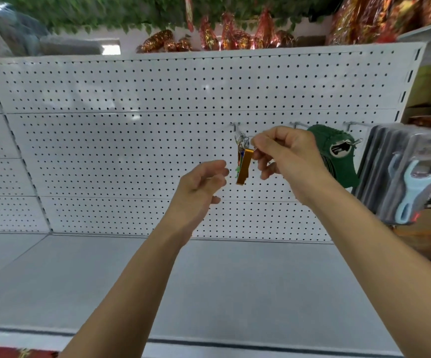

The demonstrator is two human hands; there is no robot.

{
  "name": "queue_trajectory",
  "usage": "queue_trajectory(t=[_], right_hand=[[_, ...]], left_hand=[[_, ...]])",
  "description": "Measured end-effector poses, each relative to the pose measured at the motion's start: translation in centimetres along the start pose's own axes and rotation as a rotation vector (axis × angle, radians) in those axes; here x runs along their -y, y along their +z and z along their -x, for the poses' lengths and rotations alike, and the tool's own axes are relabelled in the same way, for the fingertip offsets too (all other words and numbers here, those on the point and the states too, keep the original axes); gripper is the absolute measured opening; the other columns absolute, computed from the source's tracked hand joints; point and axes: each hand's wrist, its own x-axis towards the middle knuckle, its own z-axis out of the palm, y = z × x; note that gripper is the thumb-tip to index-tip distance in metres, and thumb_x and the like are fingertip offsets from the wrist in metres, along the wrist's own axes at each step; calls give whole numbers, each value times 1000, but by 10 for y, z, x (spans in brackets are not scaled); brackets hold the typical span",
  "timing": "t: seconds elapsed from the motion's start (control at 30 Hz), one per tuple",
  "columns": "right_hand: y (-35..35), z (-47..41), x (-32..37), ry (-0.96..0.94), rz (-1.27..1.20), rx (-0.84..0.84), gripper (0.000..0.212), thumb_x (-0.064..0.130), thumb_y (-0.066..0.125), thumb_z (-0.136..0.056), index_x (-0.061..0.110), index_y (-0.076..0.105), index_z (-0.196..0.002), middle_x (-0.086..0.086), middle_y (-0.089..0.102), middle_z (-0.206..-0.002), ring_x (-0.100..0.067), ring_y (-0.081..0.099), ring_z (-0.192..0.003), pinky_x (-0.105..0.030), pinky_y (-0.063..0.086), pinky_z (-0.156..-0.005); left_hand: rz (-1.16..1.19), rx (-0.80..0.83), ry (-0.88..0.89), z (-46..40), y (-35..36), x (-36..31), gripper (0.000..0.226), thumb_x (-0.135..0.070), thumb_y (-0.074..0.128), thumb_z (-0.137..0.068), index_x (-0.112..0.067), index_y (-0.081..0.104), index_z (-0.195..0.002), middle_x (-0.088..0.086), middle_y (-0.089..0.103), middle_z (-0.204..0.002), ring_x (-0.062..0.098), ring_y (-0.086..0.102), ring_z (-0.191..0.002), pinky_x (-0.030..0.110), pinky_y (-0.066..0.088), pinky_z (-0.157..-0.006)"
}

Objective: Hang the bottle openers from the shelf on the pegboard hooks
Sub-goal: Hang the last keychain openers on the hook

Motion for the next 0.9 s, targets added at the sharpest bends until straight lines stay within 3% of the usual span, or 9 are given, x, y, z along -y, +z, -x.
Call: queue_trajectory(t=[0.13,0.23,0.37,0.5,0.67,0.73,0.83,0.9], right_hand=[[3,-14,-5,29,18,-8,17,5,59,-92,7,65,-77,-4,61,-59,-15,52,-47,-27,49,-43],[4,-20,-10,46,48,-17,16,4,58,-92,4,64,-78,-6,61,-60,-17,51,-48,-28,49,-43],[5,-24,-21,64,79,-20,17,2,57,-91,4,64,-76,-4,61,-57,-18,51,-47,-27,47,-42],[7,-27,-27,59,93,-32,19,1,57,-91,5,63,-74,-5,60,-58,-16,51,-46,-27,48,-42],[10,-32,-31,47,114,-60,18,2,57,-92,5,62,-75,-7,59,-60,-15,51,-45,-28,50,-43],[11,-34,-33,44,123,-71,16,3,58,-92,3,63,-77,-5,59,-59,-15,51,-45,-28,50,-43],[12,-37,-35,35,136,-76,14,4,58,-93,0,63,-80,-3,59,-58,-14,51,-45,-27,49,-43],[12,-37,-35,25,137,-75,14,3,57,-93,-2,64,-82,-3,59,-58,-14,51,-46,-27,48,-43]], left_hand=[[-63,-12,62,-37,-7,-13,29,-19,45,-101,-20,59,-126,-6,65,-120,10,60,-112,33,52,-87],[-116,10,113,-63,-7,-17,36,-35,32,-105,-24,60,-125,-11,62,-124,6,55,-117,33,48,-94],[-147,158,93,-84,-1,-16,62,-62,7,-96,-41,51,-135,-19,39,-148,13,36,-135,34,22,-107],[-170,313,107,-95,5,-9,75,-63,-1,-86,-38,41,-143,-34,33,-135,-8,19,-132,28,7,-104],[-199,360,143,-112,5,6,82,-76,1,-82,-39,42,-143,-52,33,-121,-30,23,-120,27,6,-107],[-193,362,156,-116,4,9,83,-80,3,-81,-41,42,-142,-47,35,-130,-33,20,-120,29,7,-109],[-175,354,232,-119,2,13,91,-91,4,-70,-47,40,-141,-27,26,-154,-15,10,-140,32,4,-109],[-155,363,306,-117,1,18,89,-88,4,-73,-46,43,-140,-22,25,-156,-10,9,-143,35,2,-112]])
